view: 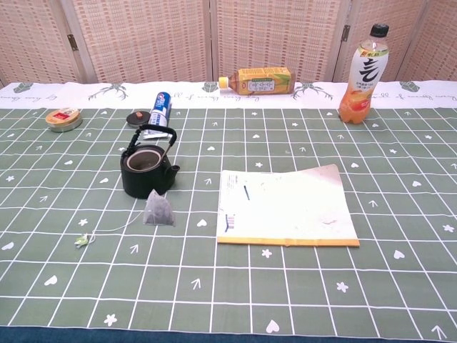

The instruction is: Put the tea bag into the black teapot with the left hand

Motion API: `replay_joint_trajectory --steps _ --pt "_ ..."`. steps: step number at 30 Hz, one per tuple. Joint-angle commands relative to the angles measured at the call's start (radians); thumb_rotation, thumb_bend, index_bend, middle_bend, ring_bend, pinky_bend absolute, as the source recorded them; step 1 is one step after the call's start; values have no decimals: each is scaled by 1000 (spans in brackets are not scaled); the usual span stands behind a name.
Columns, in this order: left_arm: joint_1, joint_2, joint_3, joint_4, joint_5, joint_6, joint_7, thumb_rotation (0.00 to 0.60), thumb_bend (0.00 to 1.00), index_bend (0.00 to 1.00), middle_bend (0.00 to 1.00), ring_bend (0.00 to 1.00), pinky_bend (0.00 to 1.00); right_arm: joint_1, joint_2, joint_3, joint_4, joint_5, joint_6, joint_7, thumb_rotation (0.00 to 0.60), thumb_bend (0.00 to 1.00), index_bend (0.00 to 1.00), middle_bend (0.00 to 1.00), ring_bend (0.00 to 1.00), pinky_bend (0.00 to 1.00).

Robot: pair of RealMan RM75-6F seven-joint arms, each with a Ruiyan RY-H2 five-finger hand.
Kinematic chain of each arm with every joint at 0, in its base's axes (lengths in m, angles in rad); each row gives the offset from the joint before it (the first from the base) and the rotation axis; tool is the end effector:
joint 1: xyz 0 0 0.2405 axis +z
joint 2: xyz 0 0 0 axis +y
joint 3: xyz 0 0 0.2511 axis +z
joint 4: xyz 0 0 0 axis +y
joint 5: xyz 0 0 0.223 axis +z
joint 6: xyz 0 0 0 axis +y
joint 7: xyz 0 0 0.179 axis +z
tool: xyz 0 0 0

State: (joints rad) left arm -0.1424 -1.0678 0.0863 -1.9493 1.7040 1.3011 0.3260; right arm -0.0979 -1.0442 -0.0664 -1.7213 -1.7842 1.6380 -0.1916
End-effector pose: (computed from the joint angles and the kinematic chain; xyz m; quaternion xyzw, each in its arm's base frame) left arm -0.2139 0.1816 0.0780 -0.7364 -0.3656 -0.3498 0.4492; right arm -0.2794 -0.1340 0.1469 0.6539 -0.3287 0.3608 0.5781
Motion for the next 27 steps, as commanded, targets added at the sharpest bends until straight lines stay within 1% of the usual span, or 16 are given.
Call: replay_joint_trajectory --steps 1,3,6,7,11,13,16,22,27 --pt "-74 -13 -40 -84 -142 -111 -20 600 157 333 1000 1000 1000 10 -3 -1 -3 7 -23 -11 600 419 0 0 0 0" --pt "-95 -51 -64 -73 -211 -142 10 600 159 354 1000 1000 1000 13 -2 -3 -5 3 -30 -13 600 419 0 0 0 0" --pt "-119 -135 -91 -43 -292 -168 54 600 180 330 1000 1000 1000 14 3 -7 -6 -9 -23 -1 600 419 0 0 0 0" --pt "-125 -175 -100 -23 -317 -168 70 600 188 334 1000 1000 1000 13 5 -8 -5 -13 -18 3 600 419 0 0 0 0" --pt "-135 -315 -130 64 -377 -139 119 600 193 347 1000 1000 1000 9 11 -11 -2 -22 -5 16 600 419 0 0 0 0" --pt "-146 -370 -142 97 -412 -141 136 600 192 333 1000 1000 1000 8 15 -12 -1 -25 0 23 600 418 0 0 0 0" --pt "-165 -428 -153 140 -445 -152 152 600 192 325 1000 1000 1000 7 19 -12 1 -25 6 36 600 419 0 0 0 0" --pt "-194 -484 -168 209 -500 -169 161 600 194 346 1000 1000 1000 3 25 -14 3 -35 21 49 600 420 0 0 0 0" --pt "-207 -492 -174 237 -515 -167 158 600 195 367 1000 1000 1000 2 25 -15 5 -38 22 48 600 419 0 0 0 0"
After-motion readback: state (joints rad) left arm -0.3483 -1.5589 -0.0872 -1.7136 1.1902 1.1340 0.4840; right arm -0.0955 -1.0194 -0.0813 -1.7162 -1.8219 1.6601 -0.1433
